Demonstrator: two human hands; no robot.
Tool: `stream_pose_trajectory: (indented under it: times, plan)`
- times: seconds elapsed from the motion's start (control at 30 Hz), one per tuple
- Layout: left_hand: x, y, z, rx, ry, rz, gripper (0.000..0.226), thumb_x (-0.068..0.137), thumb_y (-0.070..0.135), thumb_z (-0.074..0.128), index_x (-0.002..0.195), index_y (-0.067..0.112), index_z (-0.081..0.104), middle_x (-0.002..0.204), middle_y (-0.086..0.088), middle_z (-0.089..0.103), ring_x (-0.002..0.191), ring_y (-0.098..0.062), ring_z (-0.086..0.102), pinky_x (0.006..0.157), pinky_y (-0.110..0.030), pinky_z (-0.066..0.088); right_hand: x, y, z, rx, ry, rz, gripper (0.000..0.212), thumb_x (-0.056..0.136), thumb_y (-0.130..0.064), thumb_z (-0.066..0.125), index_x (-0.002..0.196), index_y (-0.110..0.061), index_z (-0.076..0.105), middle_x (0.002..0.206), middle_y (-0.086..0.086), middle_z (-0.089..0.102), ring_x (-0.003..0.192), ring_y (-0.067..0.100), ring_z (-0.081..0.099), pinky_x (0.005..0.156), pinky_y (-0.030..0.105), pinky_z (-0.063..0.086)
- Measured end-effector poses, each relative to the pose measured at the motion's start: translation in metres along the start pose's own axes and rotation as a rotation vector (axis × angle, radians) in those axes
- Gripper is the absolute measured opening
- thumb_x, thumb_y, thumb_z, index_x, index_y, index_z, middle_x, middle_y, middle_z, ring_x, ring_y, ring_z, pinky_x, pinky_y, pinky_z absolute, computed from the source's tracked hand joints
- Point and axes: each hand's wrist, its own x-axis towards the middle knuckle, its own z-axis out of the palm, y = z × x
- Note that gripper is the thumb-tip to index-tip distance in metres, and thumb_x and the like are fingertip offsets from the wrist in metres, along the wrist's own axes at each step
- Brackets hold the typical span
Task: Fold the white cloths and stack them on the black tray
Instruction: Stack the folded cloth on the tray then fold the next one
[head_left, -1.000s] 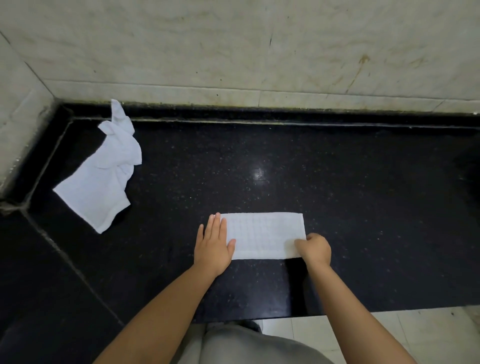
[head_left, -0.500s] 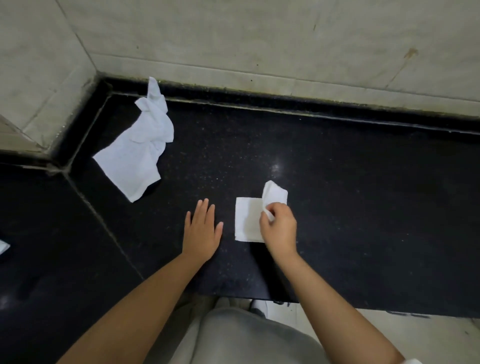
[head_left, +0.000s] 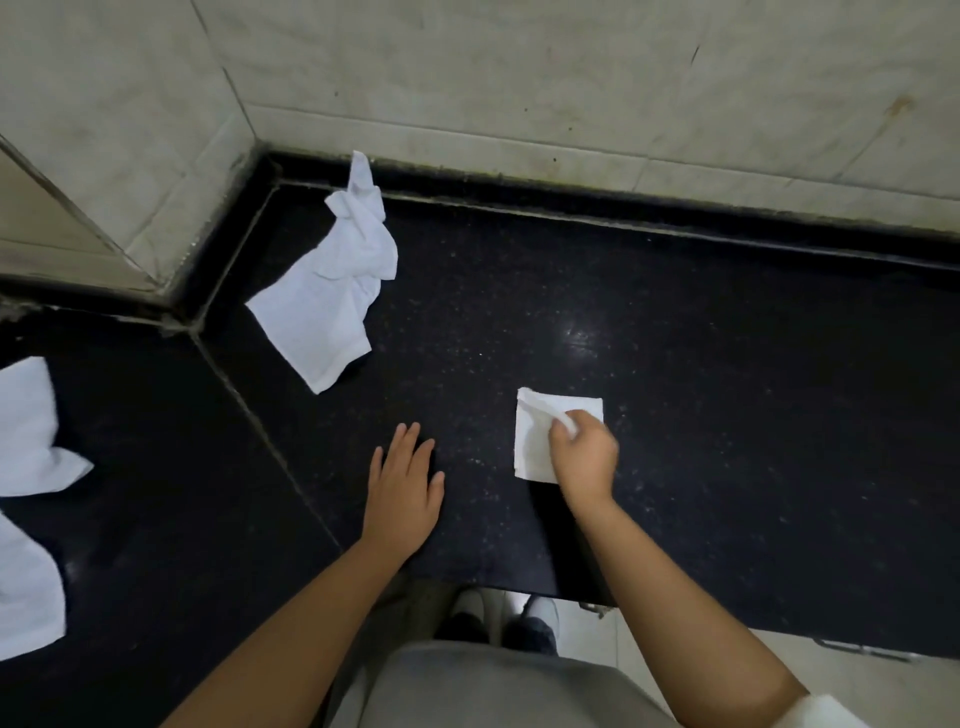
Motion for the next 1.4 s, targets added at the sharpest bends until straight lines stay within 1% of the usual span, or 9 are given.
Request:
stream_pose_trajectory:
  times: [0.13,0.33,0.6,0.77,0.97,1.1,1.2,1.33,1.4]
  plan:
    - [0.004,0.003,-0.003,-0.018,0.013,0.029,0.056,0.091,0.035,0.027,0.129,0.002,0.051,0.146,-0.017,0.039,0.14,-0.031,0.028,0.113,-0.046,0.017,0.005,-0.016,-0.031,0.189,0.25,-0.004,0.015,0.087,-0.007,0.048,0.087,-0.001,0.062,0.085,0.01,0.059,0.078,0.019,0.051,0.068,0.023,0.033]
    - [0.005,-0.002,-0.007,0.086,-0.083,-0.041,0.057,0.099,0.032,0.034,0.146,0.003,0.019,0.156,-0.014,0.013,0.146,-0.026,0.005,0.119,-0.041,0.006,-0.007,-0.002,0.02,-0.361,-0.197,-0.22,0.026,0.087,-0.015,0.052,0.11,-0.007,0.061,0.11,0.011,0.059,0.105,0.029,0.054,0.085,0.034,0.036]
    - [-0.001,-0.015,-0.003,0.253,-0.221,-0.056,0.065,0.099,0.04,0.025,0.148,0.004,0.003,0.158,-0.013,-0.003,0.146,-0.024,-0.005,0.119,-0.038,0.0,-0.018,0.016,0.022,-0.542,-0.223,-0.378,0.023,0.087,-0.022,0.053,0.098,-0.003,0.059,0.105,0.014,0.055,0.099,0.032,0.05,0.081,0.036,0.032]
    - [0.0,-0.016,-0.004,0.246,-0.196,-0.041,0.063,0.1,0.039,0.026,0.148,0.004,0.005,0.158,-0.013,-0.001,0.146,-0.024,-0.004,0.119,-0.04,0.001,-0.021,0.036,-0.004,-0.543,-0.283,-0.464,0.042,0.076,-0.026,0.054,0.113,-0.006,0.06,0.113,0.013,0.059,0.105,0.032,0.054,0.092,0.045,0.035]
    - [0.007,0.009,0.002,0.108,-0.109,0.194,0.055,0.094,0.025,0.048,0.142,0.002,0.033,0.153,-0.015,0.025,0.144,-0.028,0.017,0.117,-0.044,0.015,-0.01,0.066,-0.034,-0.674,-0.218,-0.475,0.042,0.049,0.007,0.076,0.088,-0.007,0.069,0.095,0.017,0.068,0.083,0.039,0.066,0.069,0.049,0.053]
    - [0.02,0.053,0.01,0.085,-0.178,0.42,0.054,0.096,0.03,0.042,0.144,0.008,0.028,0.154,-0.008,0.022,0.144,-0.022,0.016,0.117,-0.036,0.012,-0.008,0.066,-0.042,-0.644,-0.251,-0.465,0.038,0.05,0.011,0.077,0.082,-0.009,0.071,0.084,0.013,0.069,0.066,0.032,0.066,0.055,0.04,0.051]
    - [0.032,0.081,0.019,0.207,-0.231,0.458,0.056,0.096,0.038,0.041,0.143,0.011,0.027,0.152,-0.005,0.022,0.141,-0.02,0.019,0.114,-0.034,0.016,-0.006,0.063,-0.042,-0.558,-0.271,-0.426,0.029,0.064,0.009,0.069,0.088,-0.006,0.072,0.087,0.014,0.068,0.072,0.033,0.067,0.069,0.039,0.046]
    - [0.042,0.098,0.035,0.301,-0.207,0.502,0.051,0.061,0.046,0.08,0.098,0.015,0.066,0.107,-0.003,0.064,0.097,-0.02,0.062,0.079,-0.031,0.05,-0.006,0.055,-0.056,-0.378,-0.262,-0.285,0.027,0.081,0.001,0.055,0.105,-0.001,0.067,0.106,0.017,0.063,0.095,0.032,0.062,0.088,0.04,0.049]
    - [0.043,0.106,0.044,0.361,-0.179,0.596,0.042,0.04,0.037,0.089,0.072,0.021,0.067,0.074,0.005,0.065,0.068,-0.015,0.063,0.058,-0.026,0.048,-0.011,0.056,-0.073,-0.353,-0.216,-0.195,0.029,0.082,-0.002,0.052,0.107,-0.004,0.067,0.107,0.014,0.063,0.097,0.03,0.06,0.086,0.037,0.049]
